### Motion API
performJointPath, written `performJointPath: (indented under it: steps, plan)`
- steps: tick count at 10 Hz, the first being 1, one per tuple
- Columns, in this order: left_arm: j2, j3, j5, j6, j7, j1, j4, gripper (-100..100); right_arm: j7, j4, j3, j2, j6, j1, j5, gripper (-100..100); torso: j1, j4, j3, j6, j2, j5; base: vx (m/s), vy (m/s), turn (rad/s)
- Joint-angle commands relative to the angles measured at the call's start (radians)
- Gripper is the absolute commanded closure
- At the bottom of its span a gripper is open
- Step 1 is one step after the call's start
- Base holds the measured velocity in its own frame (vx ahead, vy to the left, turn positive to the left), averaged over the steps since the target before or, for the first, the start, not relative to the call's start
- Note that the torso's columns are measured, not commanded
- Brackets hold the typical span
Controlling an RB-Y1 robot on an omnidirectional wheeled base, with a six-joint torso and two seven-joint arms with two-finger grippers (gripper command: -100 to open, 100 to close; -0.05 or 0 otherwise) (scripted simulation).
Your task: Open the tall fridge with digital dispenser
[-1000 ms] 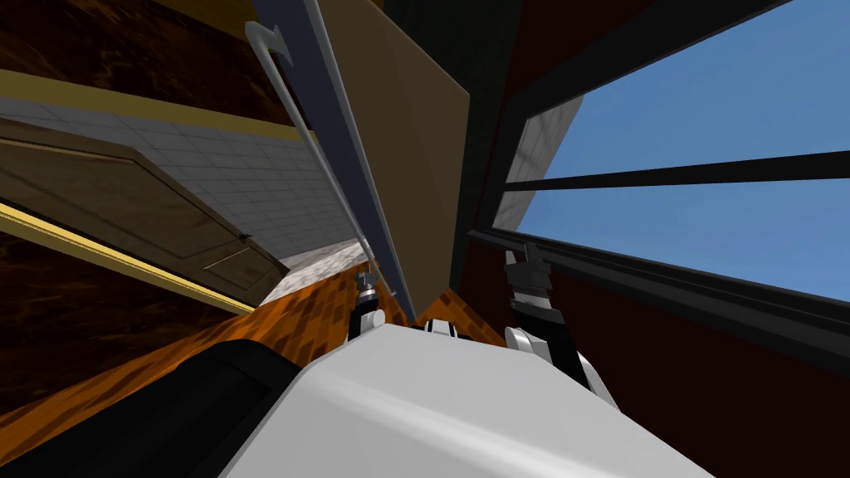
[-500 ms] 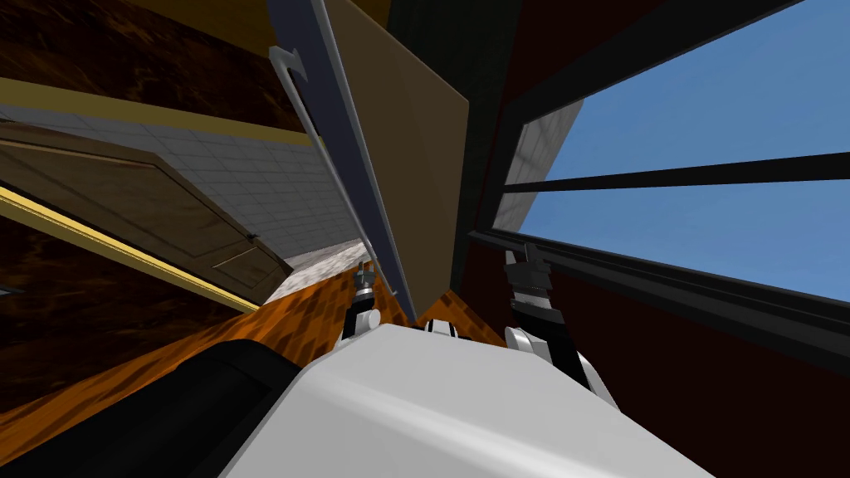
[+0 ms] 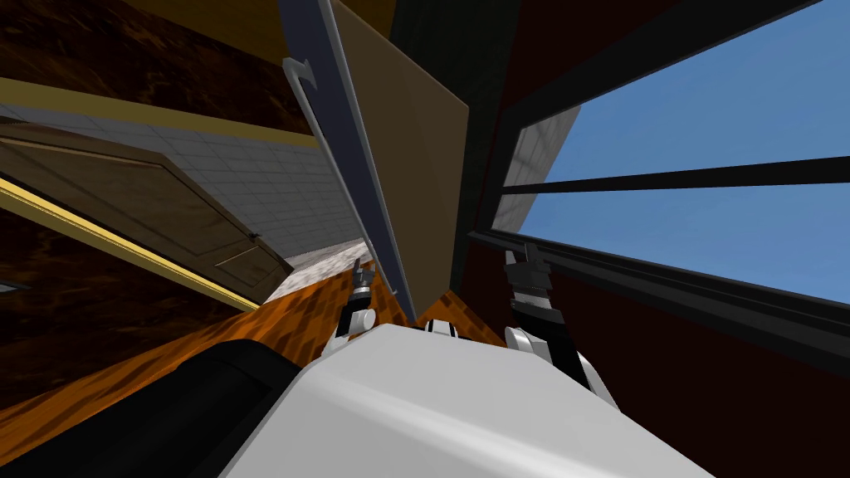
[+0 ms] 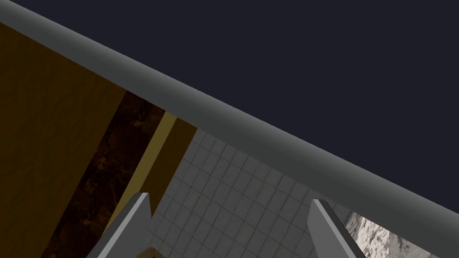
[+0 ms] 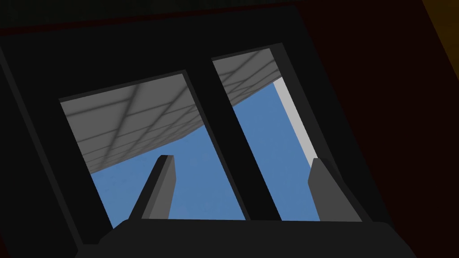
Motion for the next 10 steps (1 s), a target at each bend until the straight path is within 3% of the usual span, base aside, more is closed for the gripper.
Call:
performJointPath:
  steps: [1,10]
  plan:
    - [0.009,-0.014,0.006,0.040,-0.002,0.005,-0.025,-100,0.000,0.000,0.000,0.000,0.000,0.000,0.000,0,-0.003,-0.001,0.000,0.002,0.000,0.000,0.001,-0.011,-0.014]
    - [-0.201,-0.016,0.019,0.067,-0.003,0.017,-0.074,-100,0.000,0.000,0.000,0.000,0.000,0.000,0.000,0,-0.020,-0.003,0.005,0.007,0.006,0.000,0.005,-0.001,0.000]
